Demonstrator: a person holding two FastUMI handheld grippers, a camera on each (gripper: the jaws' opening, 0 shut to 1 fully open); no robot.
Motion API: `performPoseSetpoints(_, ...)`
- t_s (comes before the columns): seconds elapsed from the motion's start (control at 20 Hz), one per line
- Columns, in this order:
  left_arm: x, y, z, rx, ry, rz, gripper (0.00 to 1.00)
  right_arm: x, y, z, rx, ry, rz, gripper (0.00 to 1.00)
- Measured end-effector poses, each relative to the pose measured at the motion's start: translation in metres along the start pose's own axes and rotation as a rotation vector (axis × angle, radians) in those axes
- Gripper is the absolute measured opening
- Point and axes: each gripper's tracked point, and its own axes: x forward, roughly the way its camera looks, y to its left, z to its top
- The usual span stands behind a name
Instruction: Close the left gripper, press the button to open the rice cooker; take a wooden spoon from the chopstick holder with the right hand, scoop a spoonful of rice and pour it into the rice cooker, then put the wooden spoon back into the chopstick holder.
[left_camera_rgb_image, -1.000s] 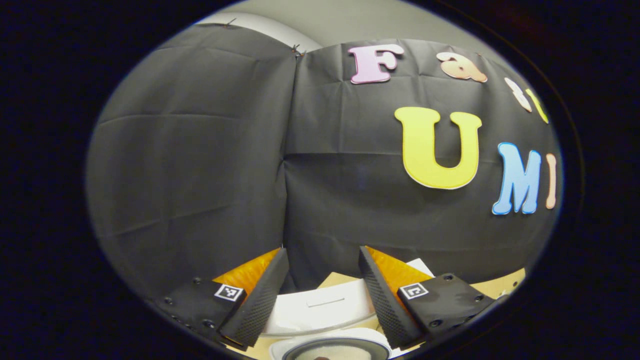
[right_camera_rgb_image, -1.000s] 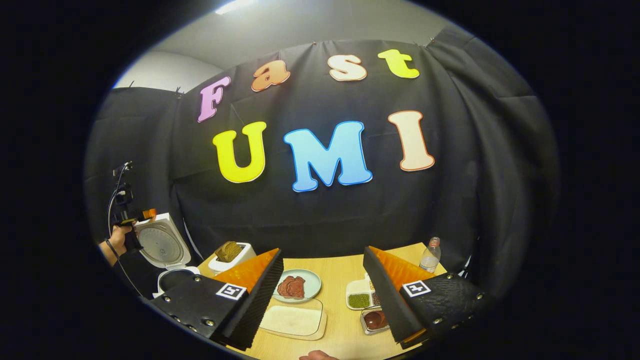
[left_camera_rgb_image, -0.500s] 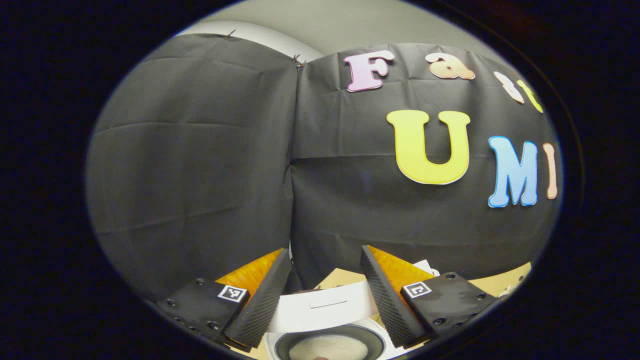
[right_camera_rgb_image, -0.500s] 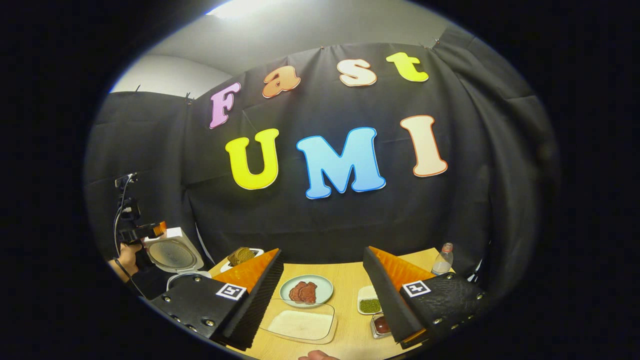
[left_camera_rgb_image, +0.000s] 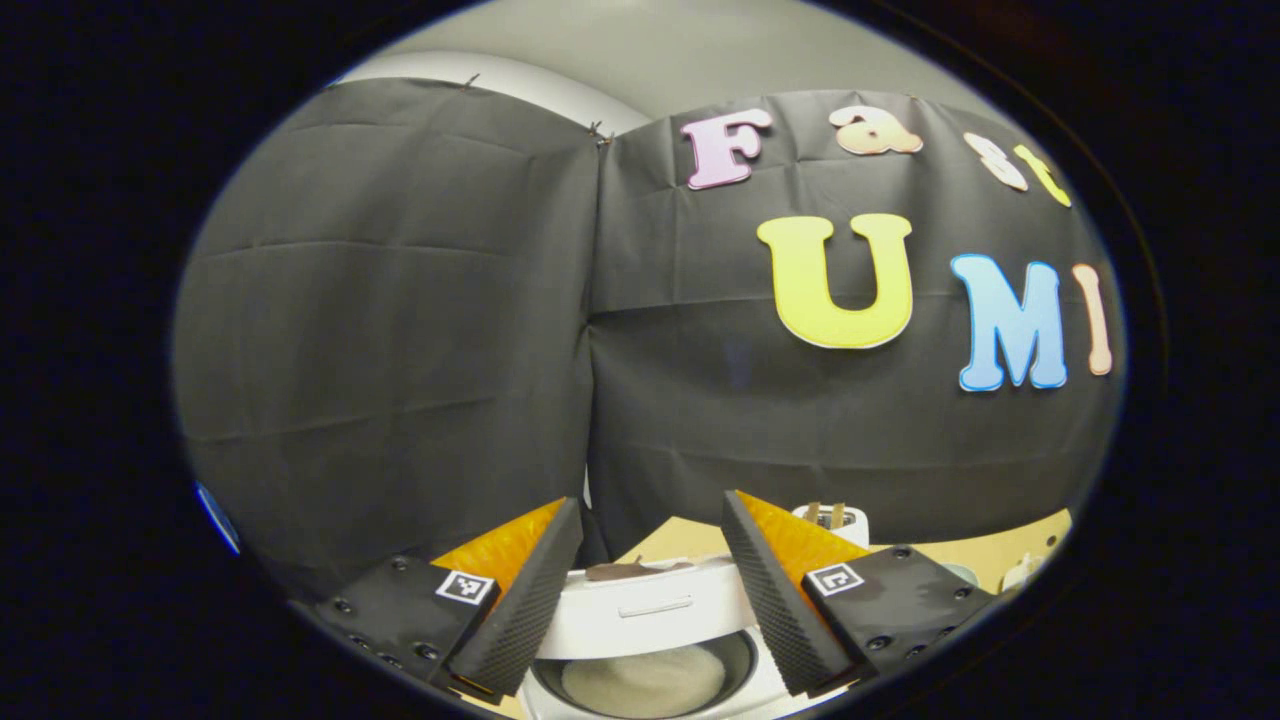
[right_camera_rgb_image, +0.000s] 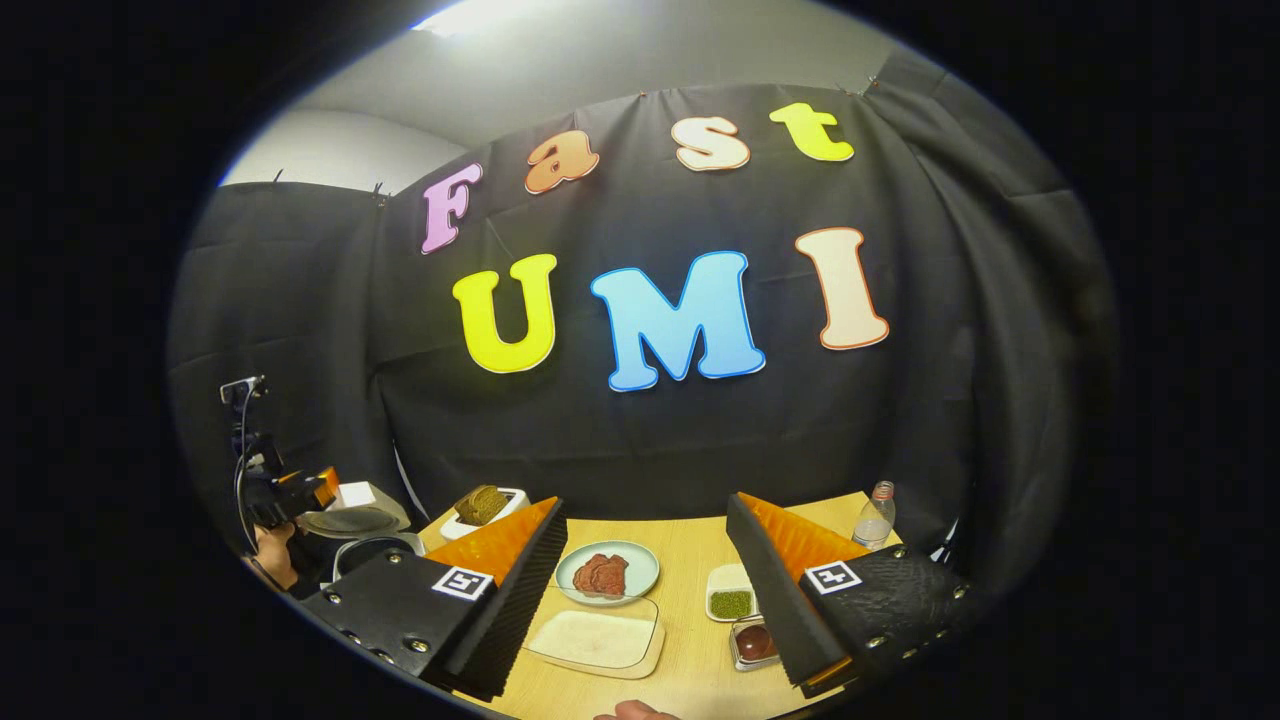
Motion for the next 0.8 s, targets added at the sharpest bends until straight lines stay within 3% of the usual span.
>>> performPoseSetpoints(0.25,-0.014,-0.007,-0.019,-0.013,0.048,-0.017,1.0,-0.004,-0.001,-0.001,-0.012,0.0,0.006,0.98)
performPoseSetpoints(0.3,-0.017,-0.009,-0.022,-0.016,0.059,-0.028,0.89,-0.004,-0.001,0.0,-0.008,-0.001,0.006,0.98)
performPoseSetpoints(0.45,-0.022,-0.006,-0.032,-0.012,0.083,-0.025,0.98,-0.004,0.004,-0.004,-0.003,0.006,0.016,0.98)
performPoseSetpoints(0.8,-0.037,-0.018,-0.064,-0.052,0.192,-0.062,0.98,0.002,0.026,-0.008,-0.023,0.017,0.063,0.98)
